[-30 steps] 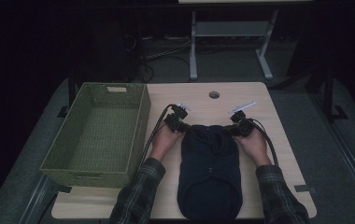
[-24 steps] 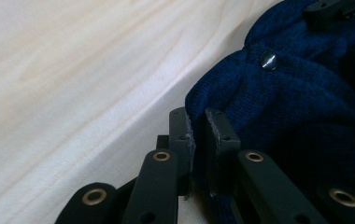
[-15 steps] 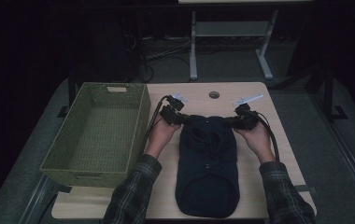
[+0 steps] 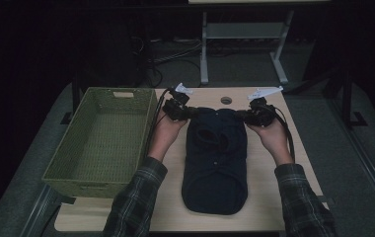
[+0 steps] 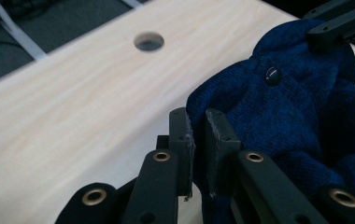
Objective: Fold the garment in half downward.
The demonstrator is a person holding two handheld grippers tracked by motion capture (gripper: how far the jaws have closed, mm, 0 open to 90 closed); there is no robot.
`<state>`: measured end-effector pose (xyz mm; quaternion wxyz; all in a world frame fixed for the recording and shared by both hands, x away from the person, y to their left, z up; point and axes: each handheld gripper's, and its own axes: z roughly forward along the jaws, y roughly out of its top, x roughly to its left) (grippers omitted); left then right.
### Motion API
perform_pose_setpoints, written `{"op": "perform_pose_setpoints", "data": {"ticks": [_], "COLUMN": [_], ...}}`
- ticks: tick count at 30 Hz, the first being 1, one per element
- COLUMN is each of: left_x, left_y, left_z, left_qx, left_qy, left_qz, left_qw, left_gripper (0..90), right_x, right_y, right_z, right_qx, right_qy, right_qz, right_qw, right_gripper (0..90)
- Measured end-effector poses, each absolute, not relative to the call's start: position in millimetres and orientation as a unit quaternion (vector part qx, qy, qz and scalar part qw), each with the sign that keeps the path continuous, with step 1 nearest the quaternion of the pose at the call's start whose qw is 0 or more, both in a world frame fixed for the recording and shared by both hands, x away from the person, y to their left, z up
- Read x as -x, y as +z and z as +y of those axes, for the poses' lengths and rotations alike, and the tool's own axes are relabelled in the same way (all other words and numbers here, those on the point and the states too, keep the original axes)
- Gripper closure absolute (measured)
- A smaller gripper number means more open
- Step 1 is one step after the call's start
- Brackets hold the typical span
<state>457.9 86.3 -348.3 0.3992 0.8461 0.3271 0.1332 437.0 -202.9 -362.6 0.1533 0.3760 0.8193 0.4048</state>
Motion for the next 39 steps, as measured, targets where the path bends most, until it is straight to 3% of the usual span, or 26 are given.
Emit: {"op": "perform_pose_setpoints", "data": {"ticks": [10,23,39], "left_x": [-447,-422,-388], "left_y": [-318,-338,-355], "left_z": [89,89,93], "left_qx": [-0.831,-0.841,-0.859], "left_qy": [0.174,0.177,0.167], "left_qz": [0.311,0.296,0.284], "left_qw": [0.427,0.417,0.393], "left_gripper": [82.3,82.2,81.9], "right_x": [-434,-406,-373], "right_y": [-328,-356,-378], "right_z": [-203,-200,-197], "right_qx": [-0.358,-0.335,-0.325], "right_qy": [0.424,0.423,0.420], "right_qz": [0.810,0.817,0.828], "right_qw": [0.191,0.202,0.179], "right_gripper": [79.9,79.7,79.1]}}
